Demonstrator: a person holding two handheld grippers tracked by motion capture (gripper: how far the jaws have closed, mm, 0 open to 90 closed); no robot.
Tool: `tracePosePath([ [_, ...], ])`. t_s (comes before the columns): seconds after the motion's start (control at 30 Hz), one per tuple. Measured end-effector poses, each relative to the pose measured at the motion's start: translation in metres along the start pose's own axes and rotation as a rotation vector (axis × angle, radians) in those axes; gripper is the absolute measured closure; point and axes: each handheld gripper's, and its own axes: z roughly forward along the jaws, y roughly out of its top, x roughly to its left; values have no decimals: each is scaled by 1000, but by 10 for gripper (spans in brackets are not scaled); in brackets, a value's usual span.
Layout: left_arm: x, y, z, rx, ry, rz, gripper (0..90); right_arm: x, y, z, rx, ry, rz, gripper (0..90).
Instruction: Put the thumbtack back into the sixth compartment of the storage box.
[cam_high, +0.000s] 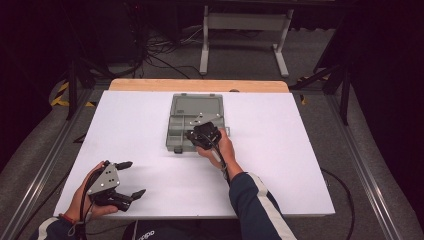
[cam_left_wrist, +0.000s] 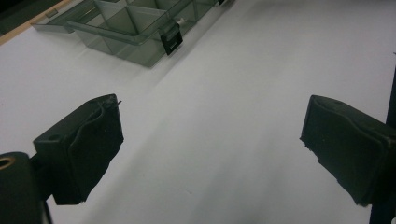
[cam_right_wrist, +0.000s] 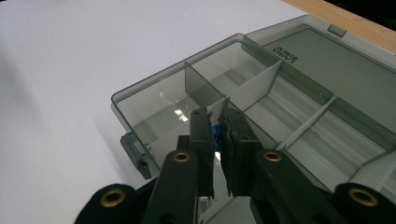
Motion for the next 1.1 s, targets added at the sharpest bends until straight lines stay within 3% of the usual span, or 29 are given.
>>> tracePosePath([
  [0.77, -2, 2, 3, 4, -11, -12, 66, 2, -11, -5, -18, 18, 2, 808],
  [1.1, -1, 3, 4, 3, -5, -7, 68, 3, -14, -27, -92, 13, -17, 731],
])
